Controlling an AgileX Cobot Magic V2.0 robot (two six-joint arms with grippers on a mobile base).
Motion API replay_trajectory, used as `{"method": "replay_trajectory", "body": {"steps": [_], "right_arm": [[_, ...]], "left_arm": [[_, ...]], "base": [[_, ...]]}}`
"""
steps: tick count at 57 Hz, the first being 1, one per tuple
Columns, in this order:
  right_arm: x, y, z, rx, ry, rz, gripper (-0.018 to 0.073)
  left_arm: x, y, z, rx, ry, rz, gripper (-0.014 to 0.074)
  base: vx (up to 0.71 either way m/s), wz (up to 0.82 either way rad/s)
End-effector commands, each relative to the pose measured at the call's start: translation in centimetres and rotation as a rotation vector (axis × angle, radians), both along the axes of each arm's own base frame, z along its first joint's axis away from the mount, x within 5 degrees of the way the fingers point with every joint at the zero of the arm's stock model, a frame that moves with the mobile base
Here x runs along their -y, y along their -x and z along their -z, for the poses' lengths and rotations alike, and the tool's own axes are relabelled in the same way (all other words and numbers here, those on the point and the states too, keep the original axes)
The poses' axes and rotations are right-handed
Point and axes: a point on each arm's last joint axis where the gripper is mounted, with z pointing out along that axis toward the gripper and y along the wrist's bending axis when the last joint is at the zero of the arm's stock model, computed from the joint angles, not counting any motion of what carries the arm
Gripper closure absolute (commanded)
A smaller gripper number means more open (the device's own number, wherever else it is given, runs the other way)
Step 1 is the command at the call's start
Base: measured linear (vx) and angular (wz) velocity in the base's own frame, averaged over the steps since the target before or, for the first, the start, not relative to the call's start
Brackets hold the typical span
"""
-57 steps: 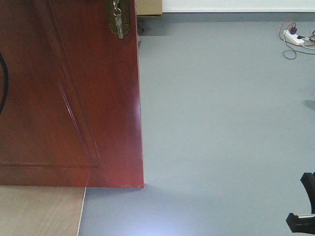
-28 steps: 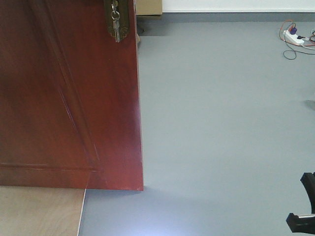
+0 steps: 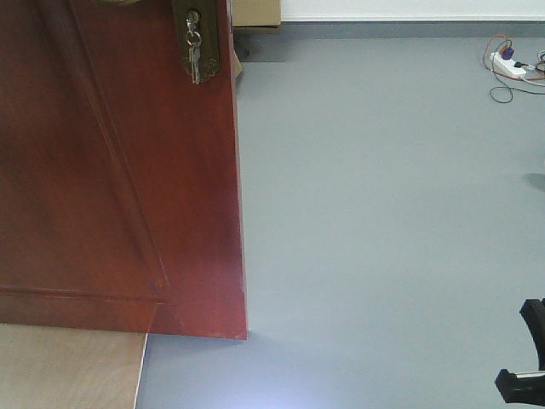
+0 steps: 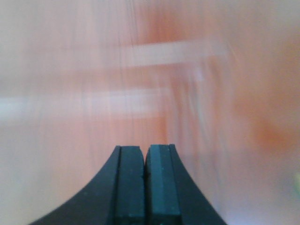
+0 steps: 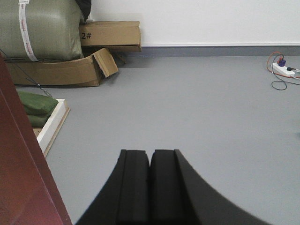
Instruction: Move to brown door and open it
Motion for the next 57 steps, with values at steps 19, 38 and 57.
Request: {"method": "replay_trajectory", "body": {"steps": [19,38,57], "right_arm": [[0.0,-0.2,-0.5,0.077,0.006,0.003,0.0559],[0.0,-0.2,-0.5,0.077,0.006,0.003,0.0559],[0.0,-0.2,-0.6,0.078,0.006,0.004,0.0559]], "left_arm": [[-0.3,14.7,13.2,0.129,0.017,-0.009,0.0565],[-0.3,15.3,17.0,0.078,0.015,-0.008,0.0565],[-0.3,16.6,18.6,0.156,0.066,0.0,0.0565]], "base": [[0.0,0.0],[0.0,0.0],[0.0,0.0]]}}
